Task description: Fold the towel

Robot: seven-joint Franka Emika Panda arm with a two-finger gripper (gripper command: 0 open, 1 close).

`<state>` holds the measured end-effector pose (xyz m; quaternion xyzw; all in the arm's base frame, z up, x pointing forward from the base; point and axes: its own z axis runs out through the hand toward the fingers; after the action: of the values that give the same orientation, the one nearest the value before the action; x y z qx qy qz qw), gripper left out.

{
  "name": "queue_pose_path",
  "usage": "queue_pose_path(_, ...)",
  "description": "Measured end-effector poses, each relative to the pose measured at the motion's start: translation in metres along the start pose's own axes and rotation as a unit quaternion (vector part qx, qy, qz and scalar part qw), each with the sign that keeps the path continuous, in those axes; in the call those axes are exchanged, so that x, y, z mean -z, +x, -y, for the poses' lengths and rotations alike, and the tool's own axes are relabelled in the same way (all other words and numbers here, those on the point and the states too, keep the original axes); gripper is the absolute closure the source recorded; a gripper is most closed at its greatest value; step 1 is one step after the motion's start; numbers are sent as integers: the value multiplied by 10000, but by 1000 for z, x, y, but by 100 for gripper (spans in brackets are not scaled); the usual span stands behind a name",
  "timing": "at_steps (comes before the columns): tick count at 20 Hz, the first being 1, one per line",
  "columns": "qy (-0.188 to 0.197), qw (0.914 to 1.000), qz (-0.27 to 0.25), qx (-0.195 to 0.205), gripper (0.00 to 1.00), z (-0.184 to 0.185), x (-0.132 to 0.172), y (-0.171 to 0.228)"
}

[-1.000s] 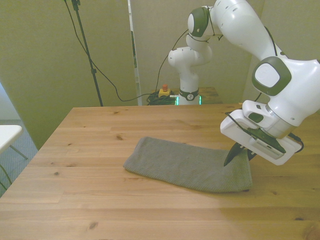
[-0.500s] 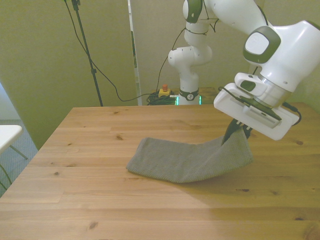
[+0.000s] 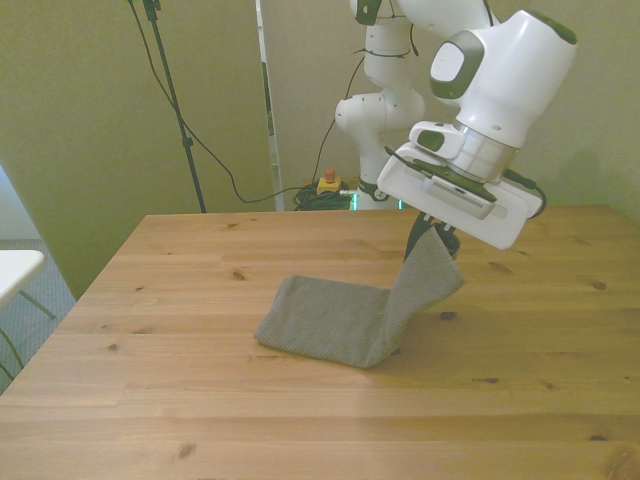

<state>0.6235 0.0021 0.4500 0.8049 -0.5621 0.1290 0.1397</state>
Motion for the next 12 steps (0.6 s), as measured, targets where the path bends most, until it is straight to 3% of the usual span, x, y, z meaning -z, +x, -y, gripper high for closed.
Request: queue_pose_path(12,246,9982,388,-384,100,-72,-21,88)
